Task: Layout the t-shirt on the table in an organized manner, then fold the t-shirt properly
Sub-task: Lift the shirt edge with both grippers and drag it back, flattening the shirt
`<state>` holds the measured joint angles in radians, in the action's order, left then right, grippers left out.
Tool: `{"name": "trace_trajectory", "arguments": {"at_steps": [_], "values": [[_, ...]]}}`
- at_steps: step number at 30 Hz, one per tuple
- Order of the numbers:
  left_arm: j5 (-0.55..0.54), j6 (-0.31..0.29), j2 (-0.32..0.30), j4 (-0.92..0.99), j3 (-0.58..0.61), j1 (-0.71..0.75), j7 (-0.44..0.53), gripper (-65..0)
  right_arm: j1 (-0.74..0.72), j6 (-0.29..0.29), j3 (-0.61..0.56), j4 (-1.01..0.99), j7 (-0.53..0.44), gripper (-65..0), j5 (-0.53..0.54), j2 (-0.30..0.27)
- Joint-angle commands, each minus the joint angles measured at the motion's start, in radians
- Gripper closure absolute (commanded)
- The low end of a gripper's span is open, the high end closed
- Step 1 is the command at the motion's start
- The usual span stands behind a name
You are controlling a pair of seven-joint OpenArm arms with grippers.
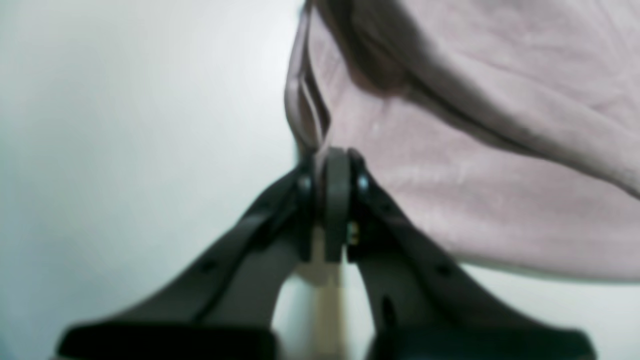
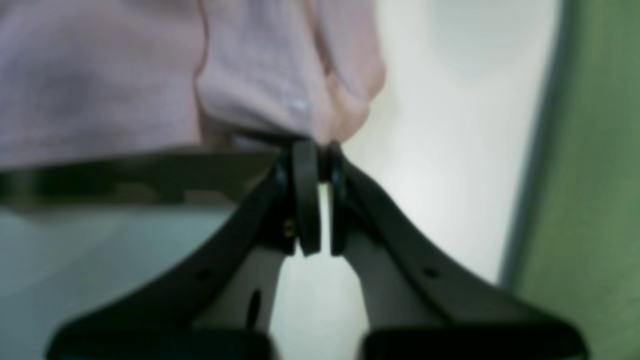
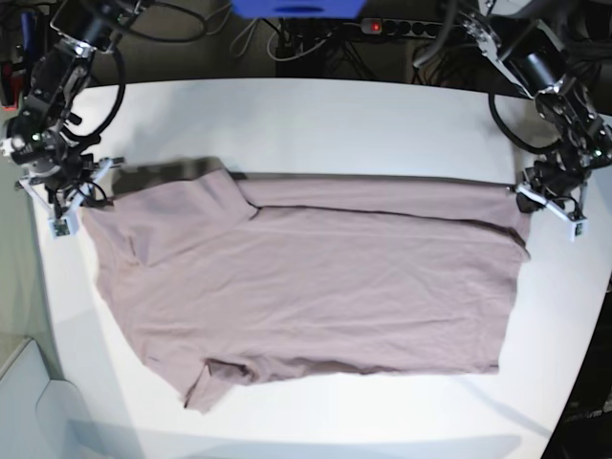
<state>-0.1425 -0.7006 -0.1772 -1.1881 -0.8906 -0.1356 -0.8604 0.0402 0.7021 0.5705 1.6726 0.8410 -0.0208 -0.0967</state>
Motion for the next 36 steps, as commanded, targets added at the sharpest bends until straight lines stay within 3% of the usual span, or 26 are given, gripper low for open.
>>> {"name": "trace_trajectory", "arguments": {"at_steps": [1,8,17,28,36], "values": [[-0.009,0.002,-0.018,-0.045,-0.003,0.004,0.007,-0.4,0.005,-0.004,0.004,0.048,-0.022,0.0,0.005,-0.004],[-0.009,0.002,-0.014,-0.26,-0.003,0.021,-0.145,-0.4,0.031,-0.004,0.0,0.183,-0.002,0.0,0.005,0.001],[-0.001,0.002,-0.02,-0.301,0.003,-0.075,-0.245,-0.4,-0.104,-0.004,-0.005,0.183,0.108,0.0,0.002,-0.022],[-0.003,0.002,-0.02,-0.301,0.003,0.004,-0.24,-0.4,-0.012,-0.004,-0.004,0.191,0.114,0.0,0.005,-0.019],[-0.007,0.002,-0.048,-0.301,-0.005,0.006,-0.251,-0.4,-0.023,-0.004,0.006,0.275,0.123,0.0,0.006,-0.018]]}}
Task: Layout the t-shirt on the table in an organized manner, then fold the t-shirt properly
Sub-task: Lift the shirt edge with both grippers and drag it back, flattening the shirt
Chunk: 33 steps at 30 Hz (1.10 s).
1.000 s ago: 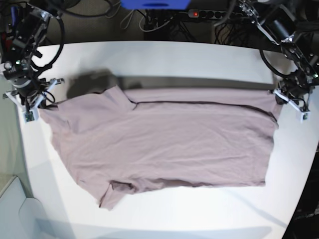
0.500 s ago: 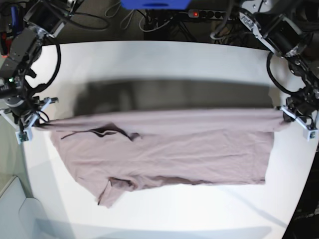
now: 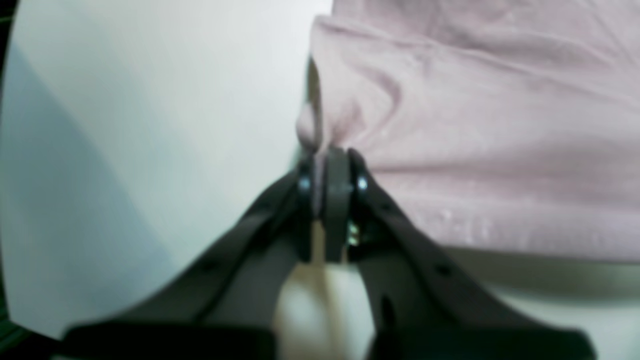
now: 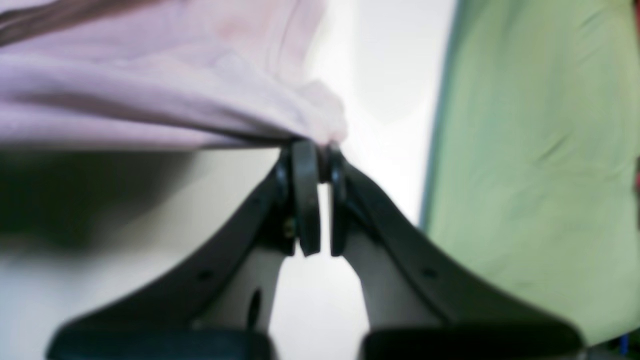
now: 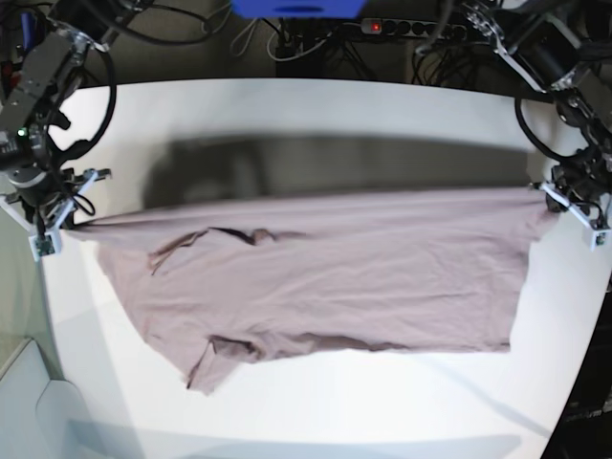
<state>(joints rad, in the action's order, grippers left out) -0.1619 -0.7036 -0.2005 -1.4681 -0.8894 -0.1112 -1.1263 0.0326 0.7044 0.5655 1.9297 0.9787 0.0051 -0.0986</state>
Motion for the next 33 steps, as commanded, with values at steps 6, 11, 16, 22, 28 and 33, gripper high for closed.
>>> {"name": "trace_trajectory", "arguments": {"at_steps": [6,11,16,22,28,33], "values": [[0.012,0.005,-0.02,-0.021,-0.067,-0.014,0.015,-0.4,-0.023,-0.006,0.011,0.057,-0.011,0.0,-0.02,0.013],[0.012,0.005,-0.024,-0.021,-0.07,0.048,0.015,-0.4,0.089,-0.006,0.009,0.057,-0.024,0.0,-0.021,0.018],[0.011,0.005,-0.024,-0.021,-0.069,0.098,0.024,-0.4,0.171,-0.006,0.009,0.055,-0.024,0.0,-0.02,0.02],[0.011,0.005,-0.018,-0.013,-0.069,0.141,0.025,-0.4,0.247,-0.006,0.009,0.05,-0.025,0.0,-0.02,0.05],[0.012,0.005,-0.017,-0.015,-0.069,0.172,0.022,-0.4,0.338,-0.006,0.004,0.05,-0.068,0.0,-0.02,0.092],[0.018,0.005,-0.017,-0.012,-0.067,0.209,0.025,-0.4,0.413,-0.006,0.003,0.034,-0.114,0.0,-0.02,0.115]]}}
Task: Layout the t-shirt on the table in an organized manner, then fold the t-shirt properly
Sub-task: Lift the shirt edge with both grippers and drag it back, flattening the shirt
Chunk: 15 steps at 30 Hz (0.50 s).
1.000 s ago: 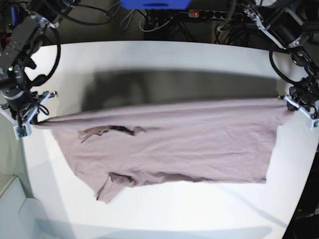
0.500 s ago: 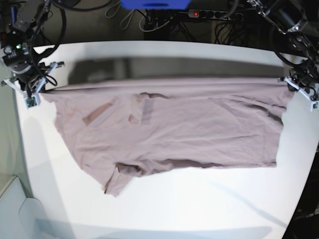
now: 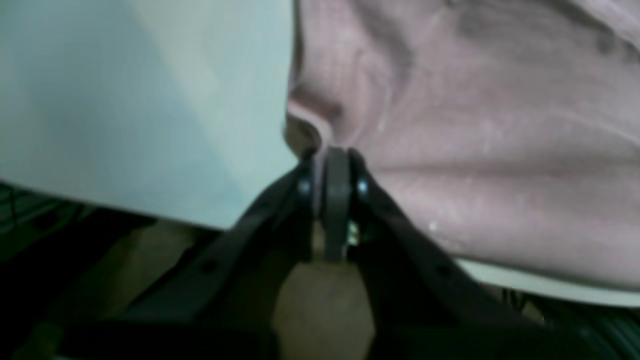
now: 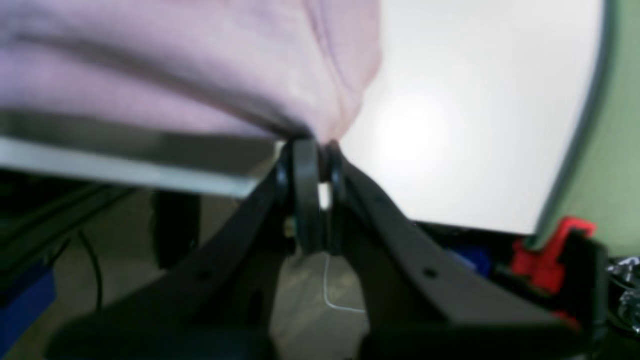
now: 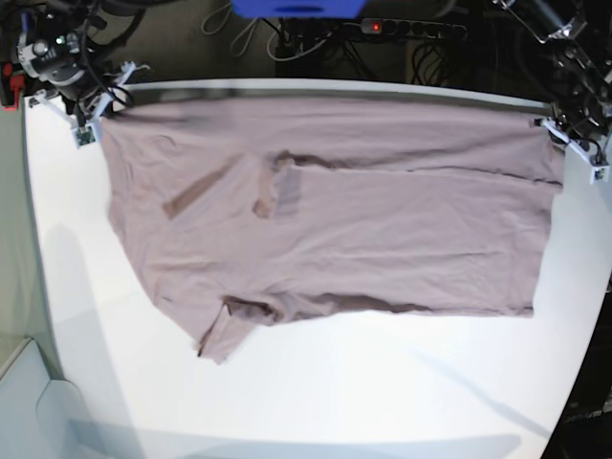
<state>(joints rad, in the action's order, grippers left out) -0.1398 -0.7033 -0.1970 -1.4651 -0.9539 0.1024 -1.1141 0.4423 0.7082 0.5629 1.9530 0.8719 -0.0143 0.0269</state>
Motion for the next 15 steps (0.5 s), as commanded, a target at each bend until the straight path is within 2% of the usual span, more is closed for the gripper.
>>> {"name": "trace_trajectory", "arguments": {"at_steps": [1,7,13,15], "values": [[-0.005,0.005,-0.02,-0.013,-0.003,0.0,0.015,-0.4,0.008,-0.01,0.006,-0.002,-0.01,0.0,0.0,-0.011],[-0.004,0.005,-0.02,-0.012,-0.003,0.015,0.015,-0.4,0.011,-0.01,0.004,-0.102,-0.03,0.0,0.0,-0.017],[-0.005,0.005,-0.02,-0.015,-0.004,0.035,0.015,-1.0,0.031,-0.01,0.006,-0.109,-0.035,0.0,-0.002,-0.014],[-0.004,0.005,-0.02,-0.013,-0.006,0.036,0.015,-1.9,0.033,-0.01,0.007,-0.108,-0.035,-2.7,-0.002,-0.014]]}}
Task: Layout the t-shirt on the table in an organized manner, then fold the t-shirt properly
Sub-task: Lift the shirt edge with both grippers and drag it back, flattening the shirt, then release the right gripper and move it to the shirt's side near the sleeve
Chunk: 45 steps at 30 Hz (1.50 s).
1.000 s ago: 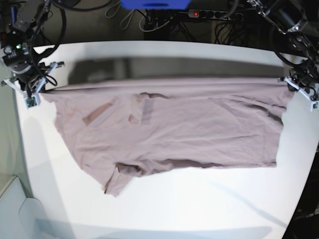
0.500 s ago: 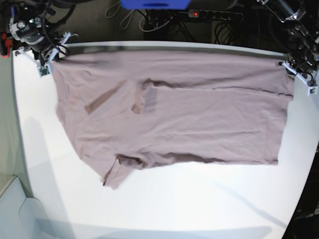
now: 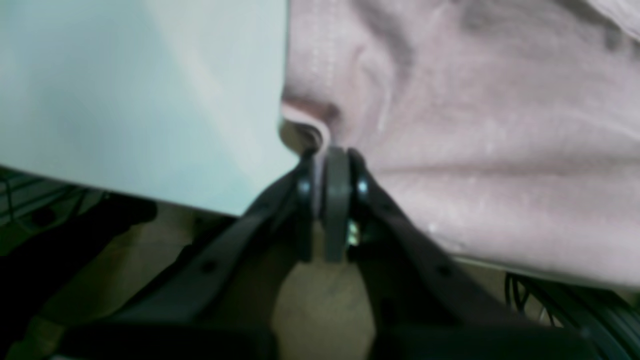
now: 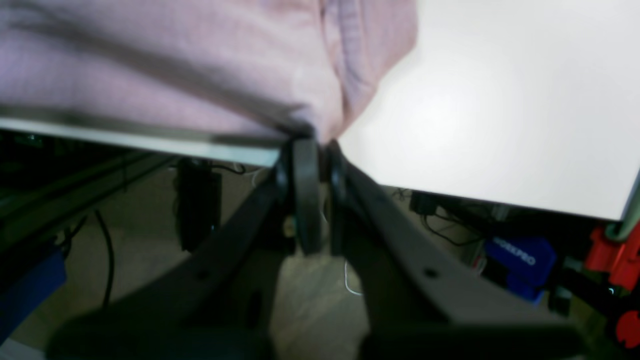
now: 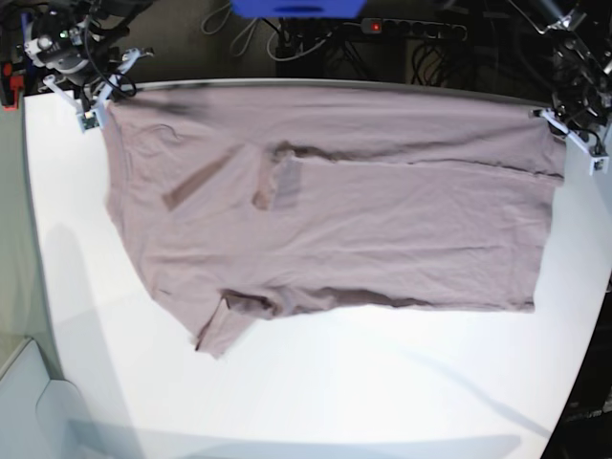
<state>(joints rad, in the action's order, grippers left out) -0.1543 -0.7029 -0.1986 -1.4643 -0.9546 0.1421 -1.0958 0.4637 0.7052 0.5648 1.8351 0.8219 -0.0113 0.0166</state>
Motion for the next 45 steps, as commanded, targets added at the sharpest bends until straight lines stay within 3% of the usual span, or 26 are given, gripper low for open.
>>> {"name": "trace_trajectory", "arguments": {"at_steps": [1,6,8,14,23,30,33,39,43,45], "values": [[0.011,0.005,-0.019,-0.014,-0.008,-0.003,-0.004,-3.8,0.011,-0.007,0.008,0.012,0.015,-5.9,-0.005,-0.004],[0.005,0.005,-0.019,-0.026,-0.01,0.02,-0.008,-28.0,0.039,-0.007,0.01,0.041,0.015,-23.9,-0.005,-0.007],[0.003,0.005,-0.019,-0.04,-0.01,0.027,-0.005,-33.3,0.051,-0.007,0.014,0.076,0.015,-28.1,-0.005,-0.007],[0.002,0.005,-0.017,-0.1,-0.053,0.029,-0.007,-33.5,0.05,-0.007,0.079,0.148,0.023,-30.5,-0.005,-0.01],[-0.075,0.005,-0.026,-0.111,-0.066,0.029,-0.014,-33.7,-0.078,-0.007,0.096,0.147,0.03,-30.6,-0.009,-0.079],[-0.087,0.005,-0.019,-0.109,-0.068,0.021,-0.005,-34.5,-0.331,-0.007,0.022,0.137,0.187,-32.8,-0.009,-0.126],[-0.087,0.005,-0.017,-0.111,-0.068,0.02,-0.005,-41.0,-0.443,-0.007,-0.039,0.122,0.241,-38.0,-0.009,-0.142],[-0.087,0.005,-0.019,-0.109,-0.1,0.02,-0.004,-53.1,-0.662,-0.007,-0.199,-0.096,0.248,-40.1,-0.009,-0.157],[-0.08,0.005,-0.025,-0.1,-0.16,-0.003,-0.004,-56.3,-0.814,-0.007,-0.253,-0.335,0.242,-40.0,-0.009,-0.154],[-0.078,0.005,-0.026,-0.098,-0.194,-0.016,-0.004,-57.1,-0.894,-0.007,-0.256,-0.467,0.195,-40.0,-0.009,-0.154]]}}
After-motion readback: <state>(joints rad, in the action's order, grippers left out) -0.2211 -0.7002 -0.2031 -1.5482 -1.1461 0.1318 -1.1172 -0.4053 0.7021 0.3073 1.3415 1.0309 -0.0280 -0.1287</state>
